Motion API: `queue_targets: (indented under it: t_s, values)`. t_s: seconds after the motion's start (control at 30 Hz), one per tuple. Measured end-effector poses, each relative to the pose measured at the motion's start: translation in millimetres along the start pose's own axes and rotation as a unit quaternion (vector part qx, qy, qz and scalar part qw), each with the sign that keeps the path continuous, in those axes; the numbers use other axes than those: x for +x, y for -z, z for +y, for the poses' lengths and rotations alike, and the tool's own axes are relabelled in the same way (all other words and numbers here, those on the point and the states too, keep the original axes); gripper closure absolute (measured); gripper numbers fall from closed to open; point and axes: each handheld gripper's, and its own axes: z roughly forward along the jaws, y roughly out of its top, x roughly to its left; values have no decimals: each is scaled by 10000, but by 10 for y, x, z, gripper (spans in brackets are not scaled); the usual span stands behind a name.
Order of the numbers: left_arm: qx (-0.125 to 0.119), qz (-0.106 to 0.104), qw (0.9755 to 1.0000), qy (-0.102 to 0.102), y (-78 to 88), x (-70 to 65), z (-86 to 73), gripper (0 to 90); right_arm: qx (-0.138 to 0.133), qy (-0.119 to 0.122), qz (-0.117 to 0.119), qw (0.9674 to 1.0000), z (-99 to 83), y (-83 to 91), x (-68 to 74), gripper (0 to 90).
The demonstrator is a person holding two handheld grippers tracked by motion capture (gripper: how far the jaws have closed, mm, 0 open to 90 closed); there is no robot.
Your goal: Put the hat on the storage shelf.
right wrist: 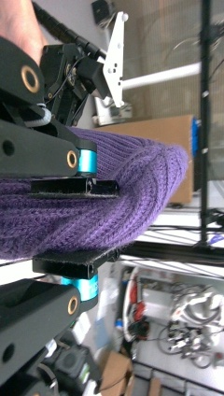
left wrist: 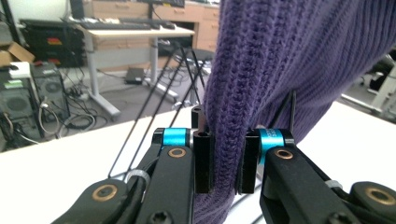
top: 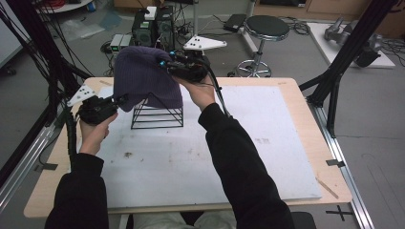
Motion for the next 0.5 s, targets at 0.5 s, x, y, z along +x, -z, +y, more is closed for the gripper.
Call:
queue_targets:
  t_s: [0.5]
  values:
    - [663, 54, 9977, 96, -151, 64, -275, 799, 618, -252, -307, 9973, -313, -70, -69, 709]
